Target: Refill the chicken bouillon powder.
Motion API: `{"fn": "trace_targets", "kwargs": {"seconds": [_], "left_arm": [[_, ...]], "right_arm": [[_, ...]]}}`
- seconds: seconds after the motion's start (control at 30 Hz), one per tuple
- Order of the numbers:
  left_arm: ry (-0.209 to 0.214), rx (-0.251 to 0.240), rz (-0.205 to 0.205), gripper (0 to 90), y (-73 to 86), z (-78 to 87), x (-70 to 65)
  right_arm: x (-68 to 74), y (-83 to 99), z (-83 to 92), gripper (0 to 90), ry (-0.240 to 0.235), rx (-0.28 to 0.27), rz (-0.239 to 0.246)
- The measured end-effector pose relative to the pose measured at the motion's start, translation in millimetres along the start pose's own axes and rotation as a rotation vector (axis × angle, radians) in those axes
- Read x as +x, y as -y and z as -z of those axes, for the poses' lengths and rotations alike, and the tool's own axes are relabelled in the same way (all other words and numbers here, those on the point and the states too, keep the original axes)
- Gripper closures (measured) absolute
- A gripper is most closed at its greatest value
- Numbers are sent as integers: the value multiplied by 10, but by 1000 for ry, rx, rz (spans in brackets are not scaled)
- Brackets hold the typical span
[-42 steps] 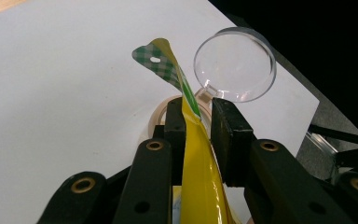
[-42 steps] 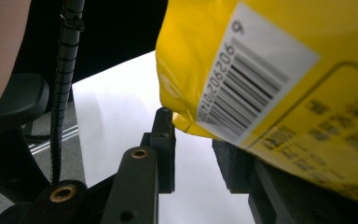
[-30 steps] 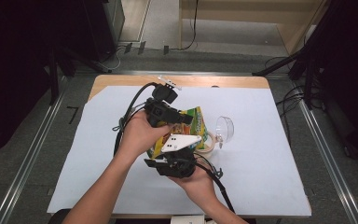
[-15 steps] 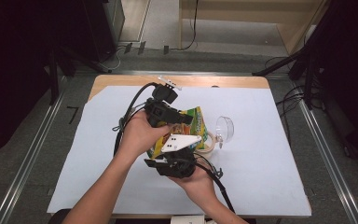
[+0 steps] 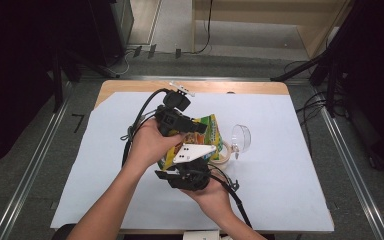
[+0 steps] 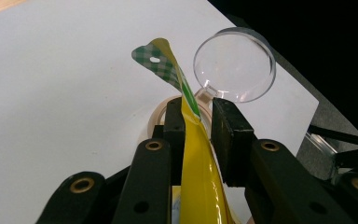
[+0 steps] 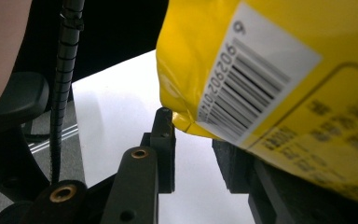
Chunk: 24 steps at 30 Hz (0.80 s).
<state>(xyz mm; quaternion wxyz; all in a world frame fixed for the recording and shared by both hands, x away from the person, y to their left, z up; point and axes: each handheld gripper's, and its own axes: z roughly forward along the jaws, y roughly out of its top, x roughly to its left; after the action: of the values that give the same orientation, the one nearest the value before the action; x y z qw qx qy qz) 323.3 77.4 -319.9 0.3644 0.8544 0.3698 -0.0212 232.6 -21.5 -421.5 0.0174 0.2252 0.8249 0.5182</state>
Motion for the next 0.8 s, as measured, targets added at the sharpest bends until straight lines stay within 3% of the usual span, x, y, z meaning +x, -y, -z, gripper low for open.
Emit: {"fn": "trace_targets", "kwargs": {"seconds": [0.8], "left_arm": [[0, -6, -13, 770, 2, 9, -34]], "right_arm": [[-4, 11, 3, 720, 1, -5, 5]]}}
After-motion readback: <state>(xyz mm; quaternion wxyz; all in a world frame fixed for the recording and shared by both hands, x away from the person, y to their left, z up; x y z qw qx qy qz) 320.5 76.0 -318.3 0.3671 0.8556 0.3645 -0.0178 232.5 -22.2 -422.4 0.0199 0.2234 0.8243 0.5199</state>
